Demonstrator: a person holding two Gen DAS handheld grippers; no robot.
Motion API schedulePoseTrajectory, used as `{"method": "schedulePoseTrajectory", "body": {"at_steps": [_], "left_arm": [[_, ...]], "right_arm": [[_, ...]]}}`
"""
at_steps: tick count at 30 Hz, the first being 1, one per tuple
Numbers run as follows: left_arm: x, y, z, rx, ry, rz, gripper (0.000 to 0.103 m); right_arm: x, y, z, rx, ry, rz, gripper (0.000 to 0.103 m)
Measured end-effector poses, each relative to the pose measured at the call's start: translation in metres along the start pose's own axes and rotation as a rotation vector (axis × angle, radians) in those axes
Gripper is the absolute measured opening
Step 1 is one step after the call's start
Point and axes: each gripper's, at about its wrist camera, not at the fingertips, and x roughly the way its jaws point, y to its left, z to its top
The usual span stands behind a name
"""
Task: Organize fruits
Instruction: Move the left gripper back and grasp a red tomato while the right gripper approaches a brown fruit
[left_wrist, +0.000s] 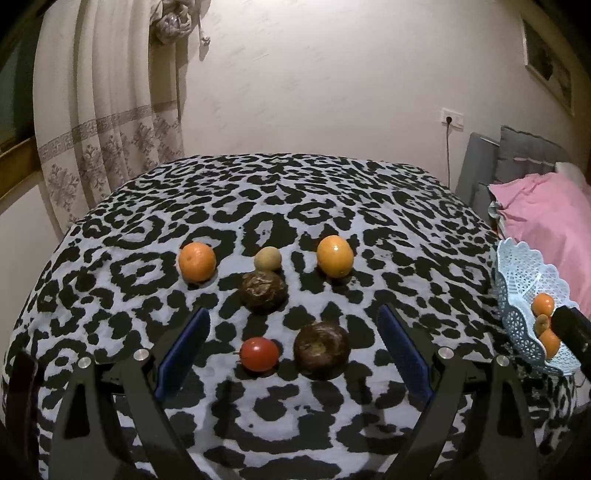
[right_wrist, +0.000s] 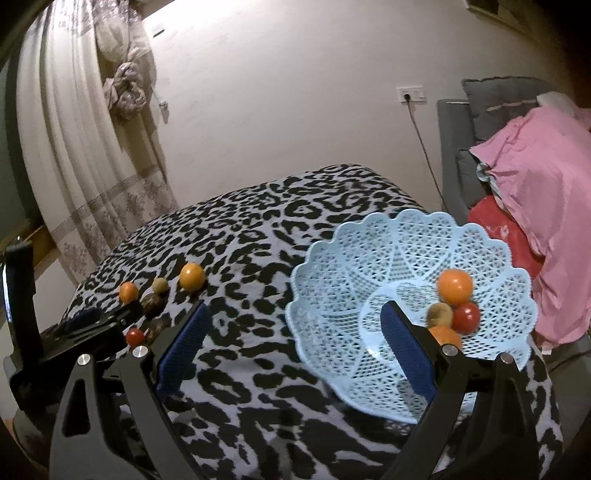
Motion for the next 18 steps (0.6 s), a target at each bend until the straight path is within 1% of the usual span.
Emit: {"method": "schedulePoseTrajectory", "body": {"at_steps": [5,9,11,13,18], "left_arm": [[0.003,0.008,-0.002,-0.012,0.009,0.009,0.091],[0.006,0.017,-0.005,-0.022,0.017,0.018,0.091],[0.007,0.024,-0.007,-0.028,0.024,0.020,0.091],[0.009,0.033,-0.010,-0.036,0.040,0.012,0.091],[0.014,0.061,-0.020,-0.072,0.070,0.021,0.091]], "right_arm": [[0.009,0.021,-0.006,-0.064,0.021,0.023,0.095],[0.021,0.038,-0.015,-0.116,0.062,0.049,0.096],[0.026,0.044,-0.020,-0.143,0.069,0.045,0.097],[0.028,0.052,-0.023,-0.179,0.070,0.045,0.098],[0.034,0.065,-0.032,-0.229,0.097,0.069,0.098]]}}
